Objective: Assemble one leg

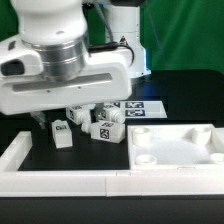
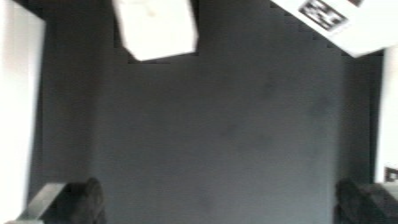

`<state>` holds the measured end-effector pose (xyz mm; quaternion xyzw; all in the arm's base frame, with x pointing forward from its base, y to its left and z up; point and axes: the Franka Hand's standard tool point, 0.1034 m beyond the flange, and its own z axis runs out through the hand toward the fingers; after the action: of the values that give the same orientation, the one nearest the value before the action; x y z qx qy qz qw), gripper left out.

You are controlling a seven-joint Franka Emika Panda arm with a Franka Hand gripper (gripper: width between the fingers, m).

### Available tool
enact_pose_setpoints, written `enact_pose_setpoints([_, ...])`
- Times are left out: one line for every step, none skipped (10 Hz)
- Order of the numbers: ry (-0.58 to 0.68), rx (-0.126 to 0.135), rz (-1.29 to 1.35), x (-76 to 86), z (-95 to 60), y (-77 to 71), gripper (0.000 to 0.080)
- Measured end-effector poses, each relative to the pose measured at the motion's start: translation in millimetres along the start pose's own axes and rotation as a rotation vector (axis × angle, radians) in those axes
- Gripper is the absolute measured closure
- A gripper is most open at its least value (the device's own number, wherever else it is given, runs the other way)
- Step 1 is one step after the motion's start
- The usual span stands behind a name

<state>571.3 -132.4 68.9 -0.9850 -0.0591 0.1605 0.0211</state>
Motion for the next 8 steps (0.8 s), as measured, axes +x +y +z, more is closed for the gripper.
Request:
enact_pose_setpoints([-0.027,-0.01,-0.004,-5.5,3.2,4.7,0.0151])
enact_pose_setpoints([-0.094,-0.007,-0.014,-11.7,10.9,3.3,0.0151])
enact_pose_setpoints([-0.135,0.007,-0.012,-12.5,14.8,1.2,0.0151])
enact_pose_setpoints([-0.222,0.026,-0.017,-17.2,16.1,-3.0,0.0151])
enact_pose_setpoints([-0.287,0.036,-0.023,-16.4,18.3,-5.0,0.0151])
enact_pose_setpoints([-0.338,0.044,-0.026,-15.6,21.2,-6.4,0.0151])
enact_pose_setpoints([-0.382,0.047,-0.037,-18.7,27.4,-5.7,0.0151])
enact_pose_setpoints([-0.452,0.034,-0.057,-27.3,39.2,-0.5,0.0151])
